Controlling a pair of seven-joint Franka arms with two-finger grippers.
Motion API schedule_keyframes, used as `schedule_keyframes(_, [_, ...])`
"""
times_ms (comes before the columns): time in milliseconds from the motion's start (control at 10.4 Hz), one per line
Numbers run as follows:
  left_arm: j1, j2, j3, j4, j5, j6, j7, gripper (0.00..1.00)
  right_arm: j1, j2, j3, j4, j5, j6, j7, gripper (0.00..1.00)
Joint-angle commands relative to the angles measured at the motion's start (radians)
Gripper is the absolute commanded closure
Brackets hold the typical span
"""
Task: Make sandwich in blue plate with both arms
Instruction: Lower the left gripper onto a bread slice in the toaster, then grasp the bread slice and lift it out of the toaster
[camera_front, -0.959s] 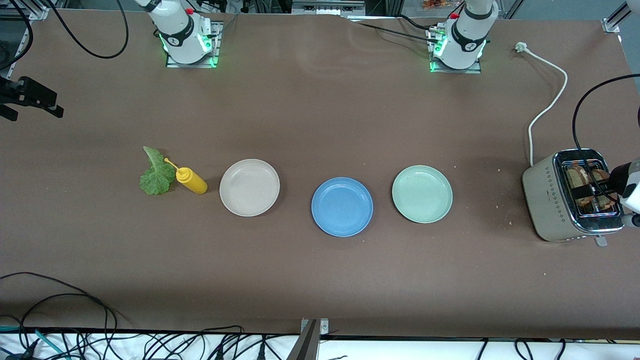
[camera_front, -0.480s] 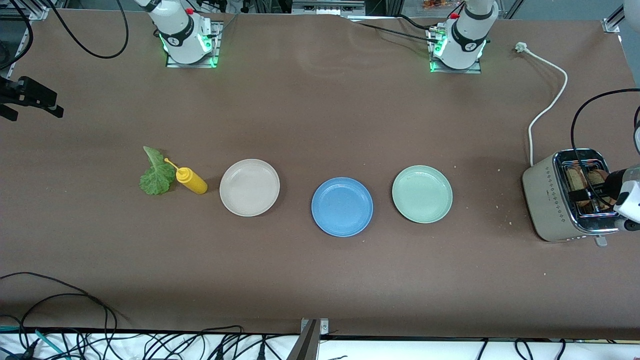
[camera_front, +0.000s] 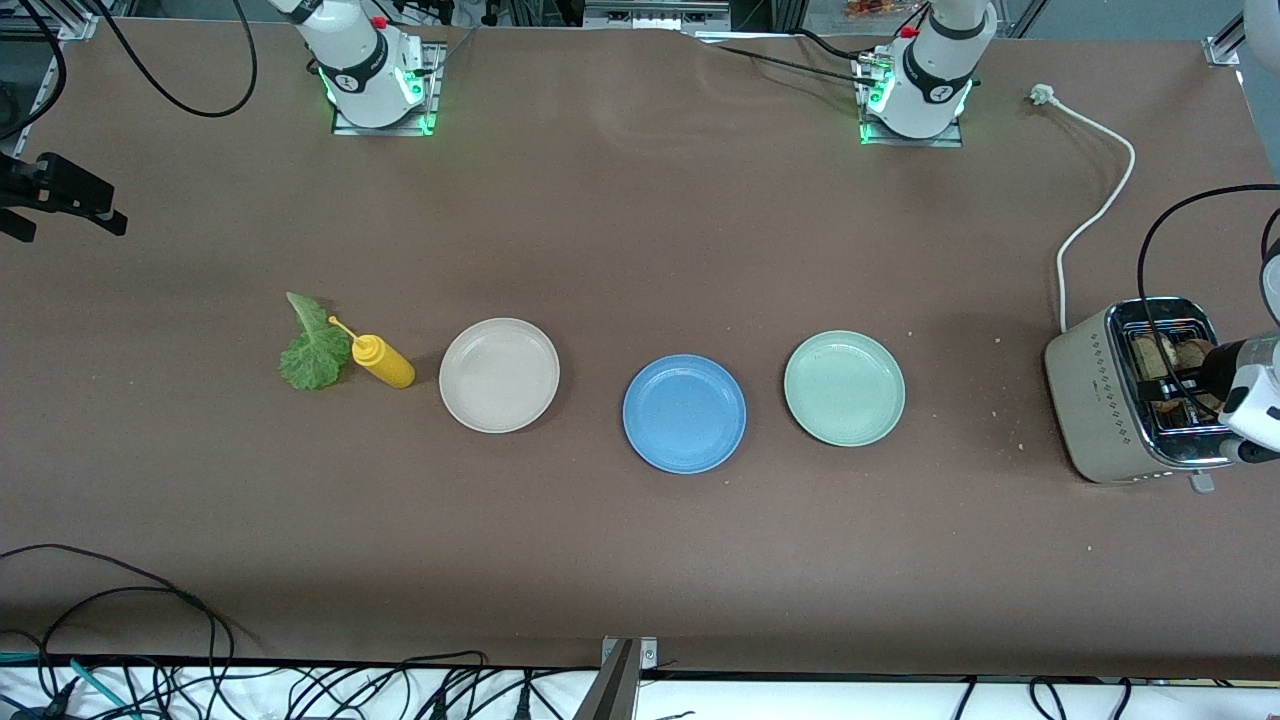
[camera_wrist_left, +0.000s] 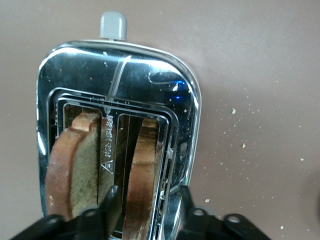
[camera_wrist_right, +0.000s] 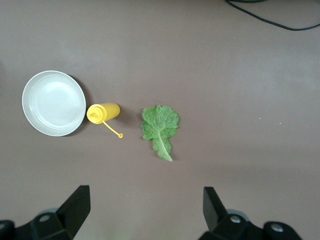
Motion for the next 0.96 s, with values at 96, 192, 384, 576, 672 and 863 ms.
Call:
schedule_keyframes(96, [0.001, -0.005, -0.012, 0.025, 0.035, -0.084, 0.005, 1.0, -0.006, -0.004, 0.003, 0.015, 0.0, -0.018, -0.004, 0.0])
schedule_keyframes(192, [-0.001, -0.025, -0.015, 0.031, 0.037, -0.111, 0.007, 1.0, -0.006, -0.004, 0.005, 0.015, 0.0, -0.018, -0.004, 0.0])
schedule_keyframes(384, [-0.002, -0.088, -0.024, 0.032, 0.035, -0.168, 0.011, 1.0, -0.006, -0.004, 0.005, 0.015, 0.0, -0.018, -0.004, 0.0])
schedule_keyframes(576, [-0.005, -0.18, -0.031, 0.036, 0.022, -0.219, 0.081, 1.0, -0.006, -0.004, 0.005, 0.015, 0.002, -0.018, -0.004, 0.0])
schedule_keyframes(672, [-0.005, -0.223, -0.031, 0.037, 0.017, -0.272, 0.091, 1.0, -0.006, -0.004, 0.005, 0.015, 0.002, -0.018, -0.004, 0.0])
schedule_keyframes(863, [-0.005, -0.28, -0.032, 0.083, -0.006, -0.358, 0.105, 1.0, -0.006, -0.004, 0.005, 0.015, 0.002, -0.018, -0.004, 0.0])
